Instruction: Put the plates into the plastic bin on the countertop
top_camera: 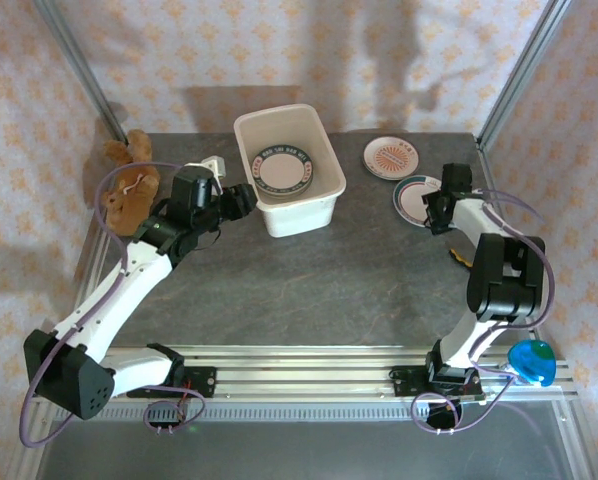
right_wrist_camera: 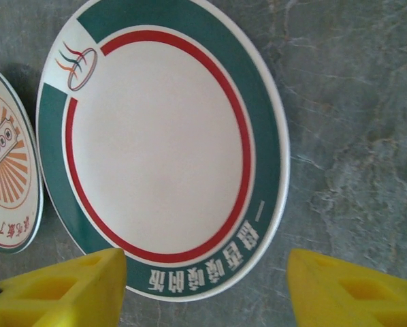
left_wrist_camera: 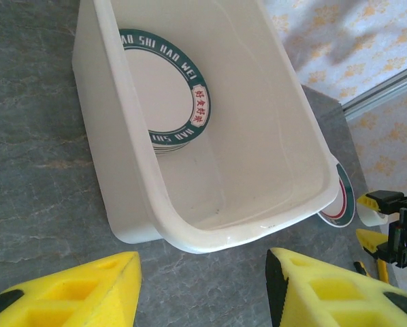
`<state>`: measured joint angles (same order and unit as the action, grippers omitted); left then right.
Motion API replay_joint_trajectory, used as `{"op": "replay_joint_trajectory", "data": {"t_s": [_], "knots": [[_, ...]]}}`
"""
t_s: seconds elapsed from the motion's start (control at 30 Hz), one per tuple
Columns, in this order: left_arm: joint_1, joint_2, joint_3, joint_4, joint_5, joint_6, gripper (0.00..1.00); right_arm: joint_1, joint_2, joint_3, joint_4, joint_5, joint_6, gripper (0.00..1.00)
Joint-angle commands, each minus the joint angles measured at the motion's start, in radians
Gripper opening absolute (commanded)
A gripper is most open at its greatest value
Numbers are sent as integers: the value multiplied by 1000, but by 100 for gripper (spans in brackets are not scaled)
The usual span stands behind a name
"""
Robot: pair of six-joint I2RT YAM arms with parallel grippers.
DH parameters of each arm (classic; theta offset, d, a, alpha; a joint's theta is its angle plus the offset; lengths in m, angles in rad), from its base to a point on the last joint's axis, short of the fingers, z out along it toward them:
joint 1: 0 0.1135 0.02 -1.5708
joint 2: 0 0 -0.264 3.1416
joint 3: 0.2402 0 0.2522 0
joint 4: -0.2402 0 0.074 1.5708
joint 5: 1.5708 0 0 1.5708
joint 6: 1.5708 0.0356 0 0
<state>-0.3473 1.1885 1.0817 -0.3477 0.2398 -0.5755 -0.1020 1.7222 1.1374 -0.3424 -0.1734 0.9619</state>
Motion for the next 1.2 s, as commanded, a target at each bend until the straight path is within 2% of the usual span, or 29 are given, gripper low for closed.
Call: {"op": "replay_joint_trajectory", "data": {"t_s": [0.0,0.6,0.83,1.03,1.17], "knots": [[-10,-28,-17,-5,-46,5,52,-8,48,35,-12,5,-23,62],[-9,-12,0,-25,-62,-13,52,-10,171,94,-10,-6,-33,61],[-13,1,4,-20,-73,-19,52,-12,162,61,-6,-6,-45,63],[-17,31,29,-21,-69,-17,52,-13,222,98,25,-11,-36,56],[-20,42,38,-22,-74,-18,52,-13,231,111,30,-3,-45,47]]}}
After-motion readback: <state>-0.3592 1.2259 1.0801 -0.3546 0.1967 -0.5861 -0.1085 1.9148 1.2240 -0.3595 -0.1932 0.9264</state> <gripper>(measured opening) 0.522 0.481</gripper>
